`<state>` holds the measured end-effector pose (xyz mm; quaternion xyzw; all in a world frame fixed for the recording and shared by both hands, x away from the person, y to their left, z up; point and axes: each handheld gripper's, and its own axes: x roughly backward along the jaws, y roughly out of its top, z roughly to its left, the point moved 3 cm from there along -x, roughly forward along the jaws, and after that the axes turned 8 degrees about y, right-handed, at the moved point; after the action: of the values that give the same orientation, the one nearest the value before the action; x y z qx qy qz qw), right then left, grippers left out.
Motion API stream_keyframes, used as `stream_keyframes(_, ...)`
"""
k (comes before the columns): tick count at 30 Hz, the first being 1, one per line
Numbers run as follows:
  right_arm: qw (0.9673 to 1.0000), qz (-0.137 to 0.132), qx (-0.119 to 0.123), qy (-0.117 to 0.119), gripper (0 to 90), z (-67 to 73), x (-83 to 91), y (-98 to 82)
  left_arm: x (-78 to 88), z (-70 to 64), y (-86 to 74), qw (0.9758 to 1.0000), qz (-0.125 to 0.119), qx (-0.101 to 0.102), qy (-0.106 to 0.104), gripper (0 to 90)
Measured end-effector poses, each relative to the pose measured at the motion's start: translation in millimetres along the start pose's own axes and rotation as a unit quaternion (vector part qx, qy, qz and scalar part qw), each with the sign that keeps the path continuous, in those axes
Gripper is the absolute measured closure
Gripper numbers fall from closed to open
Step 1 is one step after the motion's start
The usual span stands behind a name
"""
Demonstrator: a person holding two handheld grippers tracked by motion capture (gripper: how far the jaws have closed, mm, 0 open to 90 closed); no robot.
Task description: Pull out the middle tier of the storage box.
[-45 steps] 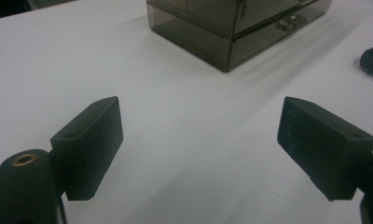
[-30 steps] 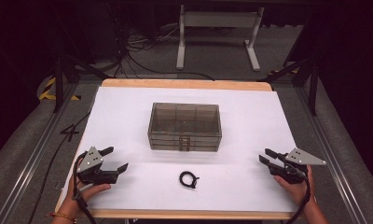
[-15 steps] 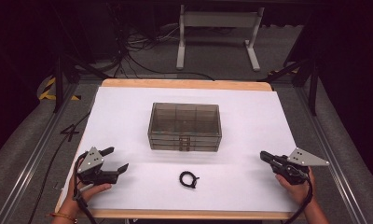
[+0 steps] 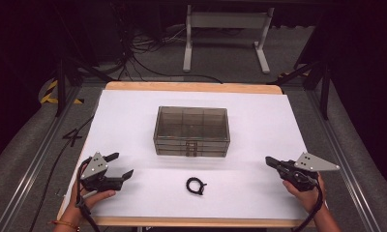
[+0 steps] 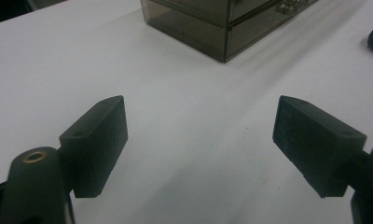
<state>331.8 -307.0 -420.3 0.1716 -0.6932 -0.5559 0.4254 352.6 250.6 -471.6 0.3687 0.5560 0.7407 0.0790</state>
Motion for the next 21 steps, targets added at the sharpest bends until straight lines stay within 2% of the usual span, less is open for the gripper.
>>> stream_keyframes(5,1.0,-0.004,0.001,0.002,90.0,1.3,-2.4,5.2,-0.3,0.2,0.0,1.0,0.002,0.003,0.003,18.4)
stream_keyframes(6,0.9999,0.0,0.01,-0.005,90.0,3.0,-4.4,10.2,-0.4,-0.3,0.0,1.0,0.003,0.0,0.003,18.5)
stream_keyframes(9,0.9999,-0.001,0.016,-0.004,90.0,4.4,-6.4,14.2,-0.6,-1.0,0.0,1.0,0.004,-0.002,0.004,18.7)
stream_keyframes(21,0.9987,-0.008,0.045,0.022,90.0,13.7,-25.6,48.2,-1.4,0.7,0.1,0.9998,0.009,0.005,0.014,18.4)
